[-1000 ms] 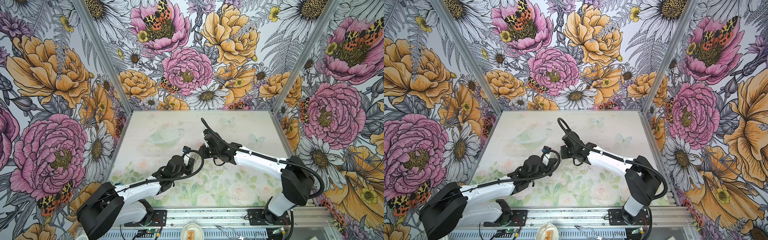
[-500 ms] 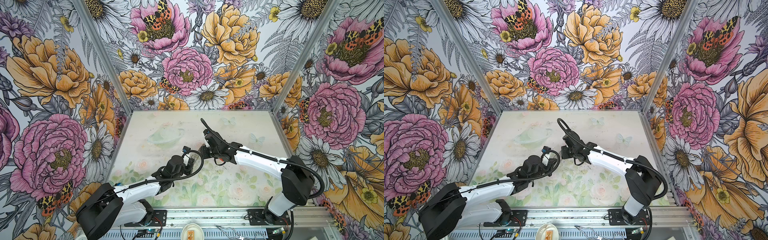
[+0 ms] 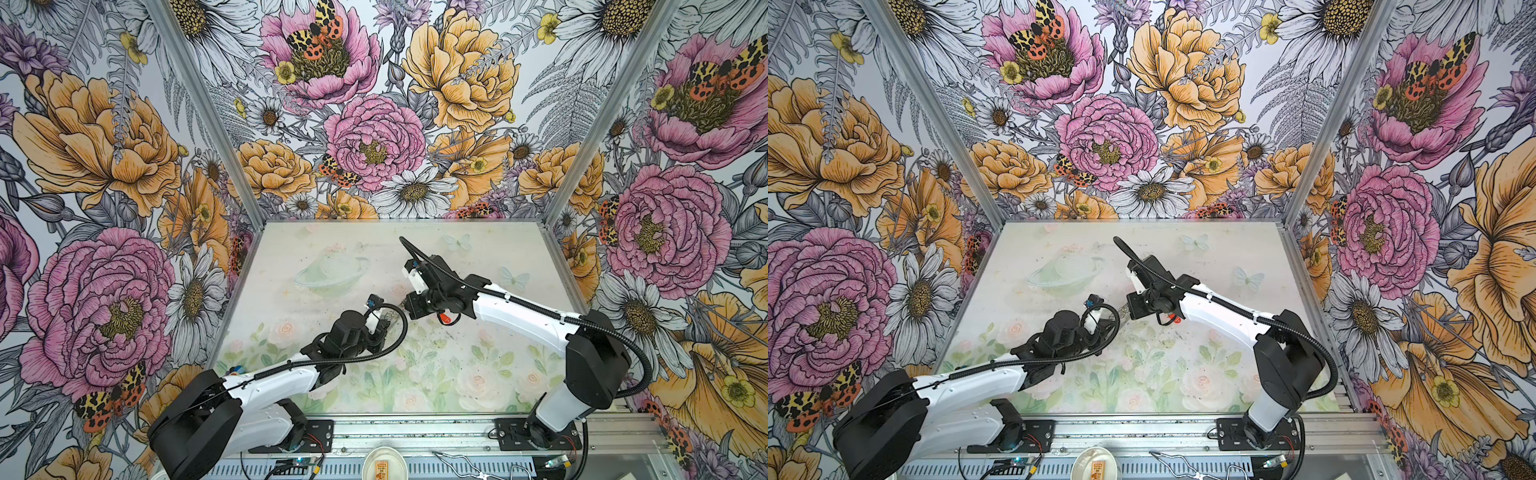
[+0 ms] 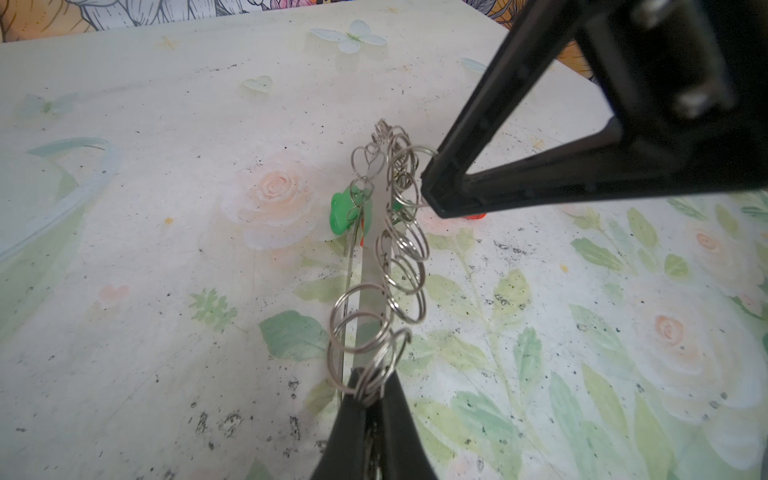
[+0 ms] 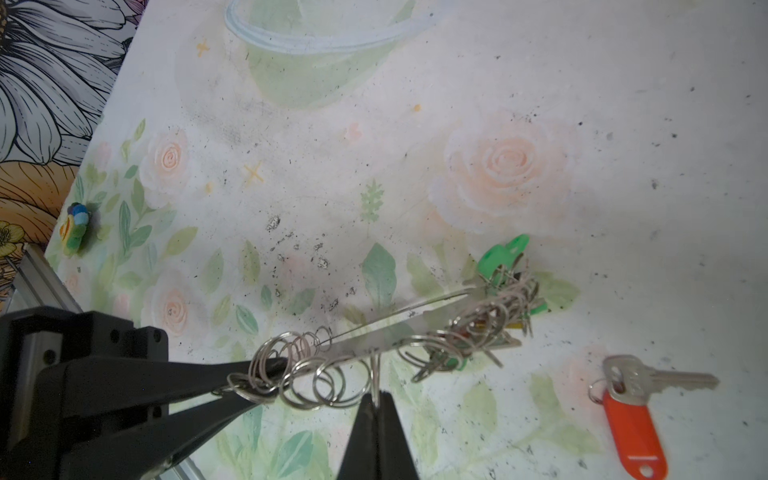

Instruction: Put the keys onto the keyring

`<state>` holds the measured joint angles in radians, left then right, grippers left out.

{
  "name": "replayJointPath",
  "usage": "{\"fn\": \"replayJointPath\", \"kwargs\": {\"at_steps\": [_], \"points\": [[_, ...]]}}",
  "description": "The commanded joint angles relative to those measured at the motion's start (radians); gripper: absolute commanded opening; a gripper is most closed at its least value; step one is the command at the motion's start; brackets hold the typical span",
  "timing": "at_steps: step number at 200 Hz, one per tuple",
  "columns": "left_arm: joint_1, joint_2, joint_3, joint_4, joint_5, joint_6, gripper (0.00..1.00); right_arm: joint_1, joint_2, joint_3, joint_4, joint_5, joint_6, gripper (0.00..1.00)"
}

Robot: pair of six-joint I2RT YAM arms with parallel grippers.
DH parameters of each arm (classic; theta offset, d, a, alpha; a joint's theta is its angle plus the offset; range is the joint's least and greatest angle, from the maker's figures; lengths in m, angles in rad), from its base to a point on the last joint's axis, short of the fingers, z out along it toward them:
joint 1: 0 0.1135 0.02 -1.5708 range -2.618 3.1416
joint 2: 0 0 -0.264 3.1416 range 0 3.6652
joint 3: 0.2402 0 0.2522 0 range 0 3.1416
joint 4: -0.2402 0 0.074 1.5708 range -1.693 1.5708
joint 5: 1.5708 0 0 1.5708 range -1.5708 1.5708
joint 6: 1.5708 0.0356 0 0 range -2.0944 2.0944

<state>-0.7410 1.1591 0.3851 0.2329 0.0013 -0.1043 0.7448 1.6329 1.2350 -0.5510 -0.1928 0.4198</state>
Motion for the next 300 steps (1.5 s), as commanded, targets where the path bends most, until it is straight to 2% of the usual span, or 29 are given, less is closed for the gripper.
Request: {"fn": "replayJointPath", "kwargs": {"at_steps": [1, 121, 170, 300], "points": [[0.019, -0.005, 0.003, 0.023, 0.003, 0.016, 0.00, 0.004, 0.012, 0.040, -0.069, -0.008, -0.042, 0.00], [-0.011, 0.036, 0.027, 0.015, 0.050, 0.046, 0.00, 0.026, 0.027, 0.077, -0.119, -0.012, -0.088, 0.00], [-0.017, 0.043, 0.027, 0.004, 0.068, 0.049, 0.00, 0.030, 0.013, 0.092, -0.118, 0.041, -0.096, 0.00], [-0.032, 0.107, 0.067, -0.031, 0.143, 0.067, 0.00, 0.029, -0.046, 0.072, -0.118, 0.076, -0.216, 0.00]]}}
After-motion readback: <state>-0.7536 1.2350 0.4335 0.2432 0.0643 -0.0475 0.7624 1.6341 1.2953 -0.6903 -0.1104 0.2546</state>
